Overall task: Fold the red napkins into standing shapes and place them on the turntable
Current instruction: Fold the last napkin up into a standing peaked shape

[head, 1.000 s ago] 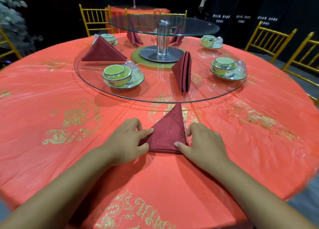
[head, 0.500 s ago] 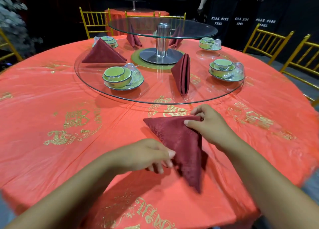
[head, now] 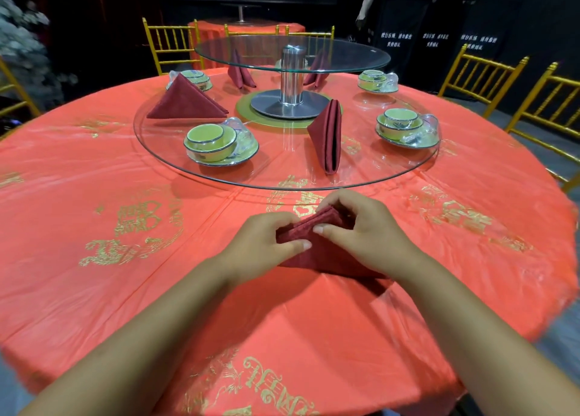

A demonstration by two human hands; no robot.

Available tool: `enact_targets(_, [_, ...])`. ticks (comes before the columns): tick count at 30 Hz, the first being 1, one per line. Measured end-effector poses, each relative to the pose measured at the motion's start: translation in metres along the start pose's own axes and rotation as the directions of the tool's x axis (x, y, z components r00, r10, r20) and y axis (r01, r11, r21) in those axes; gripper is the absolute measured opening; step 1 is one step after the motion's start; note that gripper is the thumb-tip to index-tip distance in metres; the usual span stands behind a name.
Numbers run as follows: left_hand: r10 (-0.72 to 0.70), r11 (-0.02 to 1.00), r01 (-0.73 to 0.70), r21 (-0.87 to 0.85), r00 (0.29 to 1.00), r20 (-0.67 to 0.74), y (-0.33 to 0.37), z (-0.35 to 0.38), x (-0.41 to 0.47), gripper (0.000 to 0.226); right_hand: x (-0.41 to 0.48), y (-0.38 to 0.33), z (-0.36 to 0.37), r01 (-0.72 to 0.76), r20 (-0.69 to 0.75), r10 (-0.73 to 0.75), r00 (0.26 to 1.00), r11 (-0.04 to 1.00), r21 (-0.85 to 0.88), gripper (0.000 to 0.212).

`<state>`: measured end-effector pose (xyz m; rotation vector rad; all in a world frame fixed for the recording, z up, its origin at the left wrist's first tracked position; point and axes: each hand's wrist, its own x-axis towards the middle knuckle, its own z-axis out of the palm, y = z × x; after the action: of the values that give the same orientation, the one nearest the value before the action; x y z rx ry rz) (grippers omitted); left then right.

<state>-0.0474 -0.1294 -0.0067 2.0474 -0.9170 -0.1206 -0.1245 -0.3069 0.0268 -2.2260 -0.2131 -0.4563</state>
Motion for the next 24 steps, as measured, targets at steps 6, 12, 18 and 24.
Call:
enact_targets(6, [-0.017,0.999,0.016,-0.05,1.0,-0.026,-0.005,0.007,0.002,0.013,-0.012,0.008,0.021,-0.045,-0.137,0.043,0.99,0.999,-0.015,0.022])
enact_targets(12, [0.003,0.955,-0.014,-0.298,0.999,-0.037,0.011,0.003,0.004,0.021,-0.01,0.008,0.025,-0.041,-0.215,0.039,0.976,0.999,-0.006,0.024])
enact_targets(18, [0.109,0.977,-0.124,-0.175,0.99,-0.092,0.021,-0.003,0.014,0.014,-0.008,0.008,0.022,-0.006,-0.219,0.01,0.976,1.0,0.017,0.02])
enact_targets(24, [0.057,0.965,-0.078,-0.252,0.994,-0.089,0.016,-0.005,0.011,0.022,-0.01,0.01,0.024,0.011,-0.227,-0.005,0.974,1.0,0.026,0.021])
